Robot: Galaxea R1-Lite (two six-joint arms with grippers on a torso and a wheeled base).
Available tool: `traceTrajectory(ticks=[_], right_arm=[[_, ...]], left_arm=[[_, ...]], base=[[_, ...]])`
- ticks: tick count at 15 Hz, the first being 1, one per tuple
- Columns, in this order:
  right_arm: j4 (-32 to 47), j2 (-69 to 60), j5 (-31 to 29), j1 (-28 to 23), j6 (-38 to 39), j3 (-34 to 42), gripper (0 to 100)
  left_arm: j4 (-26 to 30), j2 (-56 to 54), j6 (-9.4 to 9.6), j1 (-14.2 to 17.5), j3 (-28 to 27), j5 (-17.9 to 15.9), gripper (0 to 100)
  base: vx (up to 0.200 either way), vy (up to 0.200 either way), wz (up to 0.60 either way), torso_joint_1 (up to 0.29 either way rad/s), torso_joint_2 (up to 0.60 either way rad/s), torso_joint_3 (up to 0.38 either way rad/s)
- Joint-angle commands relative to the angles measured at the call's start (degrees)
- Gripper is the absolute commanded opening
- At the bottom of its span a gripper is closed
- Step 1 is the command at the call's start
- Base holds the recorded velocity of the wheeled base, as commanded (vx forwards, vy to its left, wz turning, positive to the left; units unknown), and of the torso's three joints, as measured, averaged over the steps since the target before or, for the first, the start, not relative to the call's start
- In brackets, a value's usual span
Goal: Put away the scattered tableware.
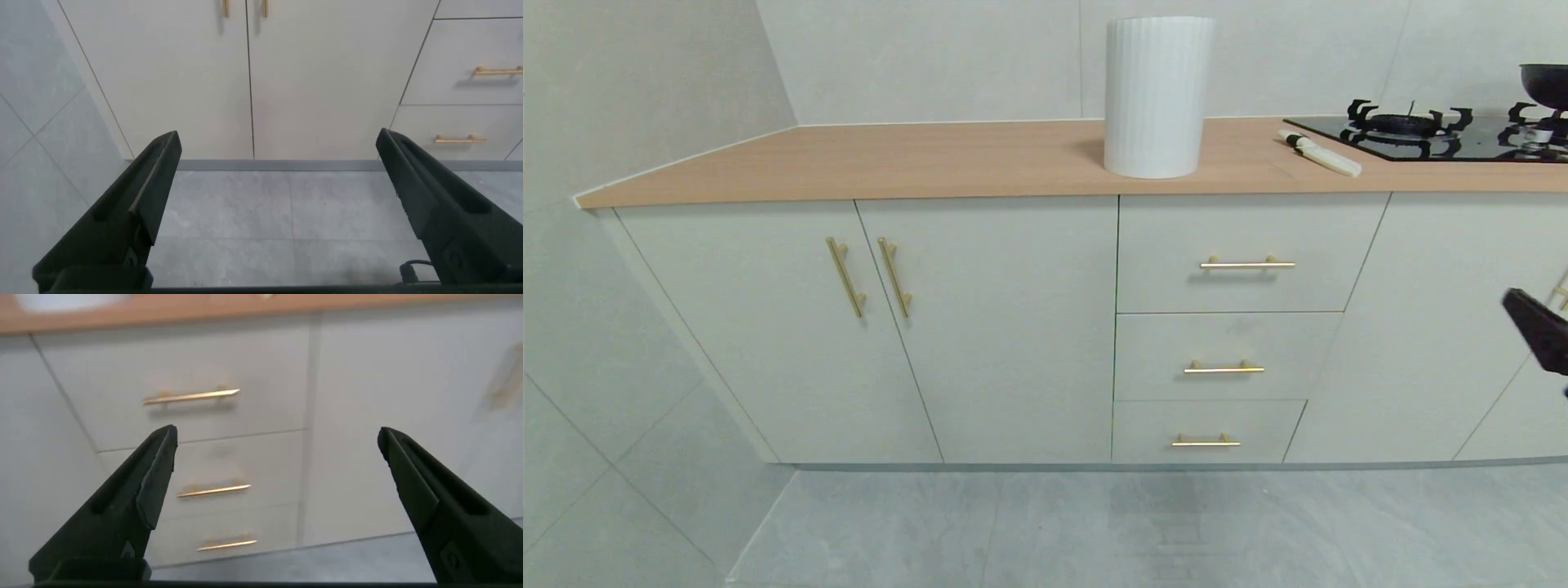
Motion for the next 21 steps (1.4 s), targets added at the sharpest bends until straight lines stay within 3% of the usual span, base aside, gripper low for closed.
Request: traceTrajectory(ticks=[1,2,4,7,9,13,16,21], right_arm=[[15.3,-24.4,-0.2,-4.8,-3.0,1.4,100],[26.3,-33.6,0.1,-8.1,-3.0,0.7,100],[38.3,-42.6,0.4,-10.5,-3.1,-1.5,100],[46.2,-51.5,0.4,-11.1,-3.2,-2.4,100],[50.2,-55.6,0.5,-14.8,-3.6,-2.1,100],[52.0,-59.3,6.6,-16.8,-4.4,3.0,100],[51.5,-59.3,19.6,-16.8,0.7,12.1,100],[49.2,-59.3,24.8,-16.8,1.0,17.9,100]], left_arm=[[0.0,0.0,0.0,0.0,0.0,0.0,100],[0.0,0.0,0.0,0.0,0.0,0.0,100],[0.0,0.1,0.0,0.0,0.0,0.0,100],[0.0,0.0,0.0,0.0,0.0,0.0,100],[0.0,0.0,0.0,0.0,0.0,0.0,100],[0.0,0.0,0.0,0.0,0.0,0.0,100],[0.0,0.1,0.0,0.0,0.0,0.0,100],[0.0,0.1,0.0,0.0,0.0,0.0,100]], base=[[0.0,0.0,0.0,0.0,0.0,0.0],[0.0,0.0,0.0,0.0,0.0,0.0],[0.0,0.0,0.0,0.0,0.0,0.0],[0.0,0.0,0.0,0.0,0.0,0.0],[0.0,0.0,0.0,0.0,0.0,0.0],[0.0,0.0,0.0,0.0,0.0,0.0],[0.0,0.0,0.0,0.0,0.0,0.0],[0.0,0.0,0.0,0.0,0.0,0.0]])
